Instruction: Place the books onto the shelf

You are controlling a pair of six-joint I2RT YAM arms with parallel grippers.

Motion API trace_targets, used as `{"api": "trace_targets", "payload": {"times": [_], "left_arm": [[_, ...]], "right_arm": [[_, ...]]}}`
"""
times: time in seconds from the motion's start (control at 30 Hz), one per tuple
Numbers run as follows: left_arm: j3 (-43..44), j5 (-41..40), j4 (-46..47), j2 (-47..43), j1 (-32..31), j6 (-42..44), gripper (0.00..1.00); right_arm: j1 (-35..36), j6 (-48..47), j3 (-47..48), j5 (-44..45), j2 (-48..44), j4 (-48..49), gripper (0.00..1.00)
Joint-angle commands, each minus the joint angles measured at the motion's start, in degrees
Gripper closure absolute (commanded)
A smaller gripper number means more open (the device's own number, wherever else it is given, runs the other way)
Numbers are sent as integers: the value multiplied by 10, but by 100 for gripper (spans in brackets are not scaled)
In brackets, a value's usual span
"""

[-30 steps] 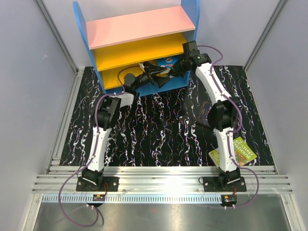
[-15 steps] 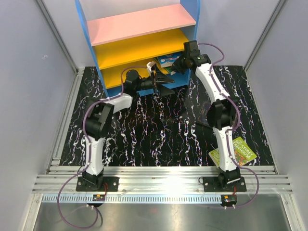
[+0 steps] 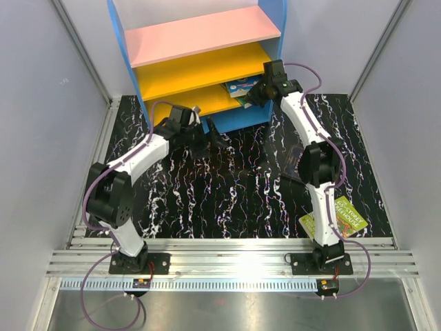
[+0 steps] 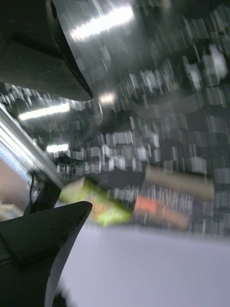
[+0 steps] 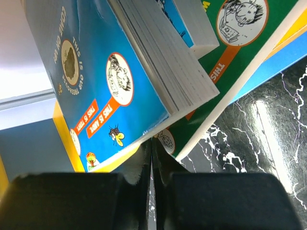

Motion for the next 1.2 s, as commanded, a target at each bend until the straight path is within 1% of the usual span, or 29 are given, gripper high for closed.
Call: {"api": "trace_targets", "payload": {"times": [0.0,0.03,0.13,0.17,0.37,0.5,0.63,0.73,0.77,0.83,0.93,1.0,1.1,1.17], "left_arm": [[-30,-148,-123,-34,22,71,10],[-32,-171,-134,-36,30,75,10],[-27,-204,-153,-27,53,87,10],[-26,-208,-154,-25,60,90,11],[12,-232,-169,26,113,112,13],[52,-241,-178,67,130,126,14],[98,-249,-179,105,139,132,14],[149,-250,-188,145,148,140,13],[181,-249,-192,159,151,142,13],[214,-247,-204,196,158,148,13],[281,-249,-212,237,163,156,13],[321,-248,-217,256,167,159,13],[350,-247,-221,283,171,162,11],[348,-229,-210,287,174,165,10]], "right_arm": [[-72,-60,-50,18,29,167,93],[-74,-62,-63,17,15,171,93],[-75,-65,-114,15,-14,184,93],[-76,-66,-137,13,-22,192,93],[-79,-75,-198,3,-66,195,93],[-78,-78,-234,-25,-100,194,93],[-78,-79,-306,-45,-168,211,93],[-77,-73,-392,-54,-222,236,93],[-75,-71,-409,-56,-234,238,93],[-67,-65,-448,-63,-263,249,93],[-38,-62,-474,-62,-279,254,93],[-18,-56,-473,-60,-269,254,93],[13,-45,-449,-57,-235,256,94],[31,-39,-410,-56,-211,254,95]]}}
